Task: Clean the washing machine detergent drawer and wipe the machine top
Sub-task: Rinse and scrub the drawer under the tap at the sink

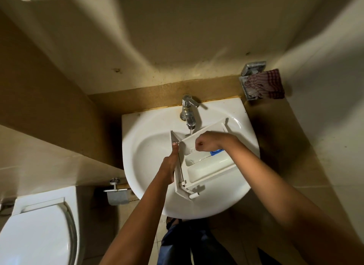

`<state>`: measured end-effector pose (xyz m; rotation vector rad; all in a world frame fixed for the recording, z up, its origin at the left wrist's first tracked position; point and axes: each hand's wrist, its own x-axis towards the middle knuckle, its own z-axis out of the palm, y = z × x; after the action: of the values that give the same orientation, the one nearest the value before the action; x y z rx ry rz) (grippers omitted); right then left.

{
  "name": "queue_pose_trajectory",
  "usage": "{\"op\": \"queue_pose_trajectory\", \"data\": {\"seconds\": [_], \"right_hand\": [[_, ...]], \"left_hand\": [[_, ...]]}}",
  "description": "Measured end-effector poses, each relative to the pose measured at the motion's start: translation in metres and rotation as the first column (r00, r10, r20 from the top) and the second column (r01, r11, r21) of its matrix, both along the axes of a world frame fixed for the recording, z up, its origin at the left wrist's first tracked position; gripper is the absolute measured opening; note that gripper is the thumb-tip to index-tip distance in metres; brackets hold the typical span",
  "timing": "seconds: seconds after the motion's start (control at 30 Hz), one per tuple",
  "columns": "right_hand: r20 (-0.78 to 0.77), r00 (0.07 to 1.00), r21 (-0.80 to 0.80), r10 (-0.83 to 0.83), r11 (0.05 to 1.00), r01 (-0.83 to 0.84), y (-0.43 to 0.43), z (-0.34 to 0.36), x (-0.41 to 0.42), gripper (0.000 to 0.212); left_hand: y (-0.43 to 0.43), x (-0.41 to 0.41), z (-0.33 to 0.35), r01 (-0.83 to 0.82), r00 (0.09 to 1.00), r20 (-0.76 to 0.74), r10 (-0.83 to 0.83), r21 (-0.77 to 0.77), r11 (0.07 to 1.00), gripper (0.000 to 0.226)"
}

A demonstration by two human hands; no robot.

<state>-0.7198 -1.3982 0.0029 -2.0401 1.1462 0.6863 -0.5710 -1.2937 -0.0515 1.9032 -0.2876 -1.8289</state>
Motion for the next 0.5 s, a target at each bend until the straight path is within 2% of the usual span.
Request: {"op": "queue_pose_trajectory", "data": {"seconds": [0.07, 0.17, 0.27, 0.33, 0.43, 0.5], "right_hand": [[0.086, 0.996, -0.062, 0.002, 0.998, 0.003, -0.001, 0.017, -0.013, 0.023], [0.289, 0.948, -0.105, -0.132, 0.98, 0.169, -0.002, 0.044, -0.038, 0.018], [0.438, 0.877, -0.258, -0.196, 0.907, 0.332, -0.002, 0.059, -0.064, 0.014], [0.459, 0.84, -0.301, -0.291, 0.838, 0.455, 0.0, 0.056, -0.078, 0.014], [0.447, 0.739, -0.228, -0.503, 0.735, 0.638, 0.01, 0.048, -0.084, 0.035], [0.402, 0.605, -0.039, -0.688, 0.647, 0.762, 0.016, 0.042, -0.083, 0.051]], "left_hand": [[-0.002, 0.003, 0.003, 0.034, 0.991, -0.125, -0.035, -0.016, 0.999, 0.094], [-0.006, 0.006, 0.005, 0.044, 0.98, -0.192, -0.053, -0.051, 0.998, 0.071], [-0.005, 0.009, 0.002, 0.05, 0.972, -0.227, -0.058, -0.042, 0.998, 0.072], [-0.002, 0.009, -0.002, 0.028, 0.959, -0.281, -0.035, -0.027, 0.999, 0.08], [0.003, 0.005, -0.005, -0.01, 0.948, -0.319, 0.006, -0.011, 1.0, 0.082], [0.005, 0.0, -0.003, -0.026, 0.945, -0.327, 0.018, -0.021, 0.999, 0.078]]}}
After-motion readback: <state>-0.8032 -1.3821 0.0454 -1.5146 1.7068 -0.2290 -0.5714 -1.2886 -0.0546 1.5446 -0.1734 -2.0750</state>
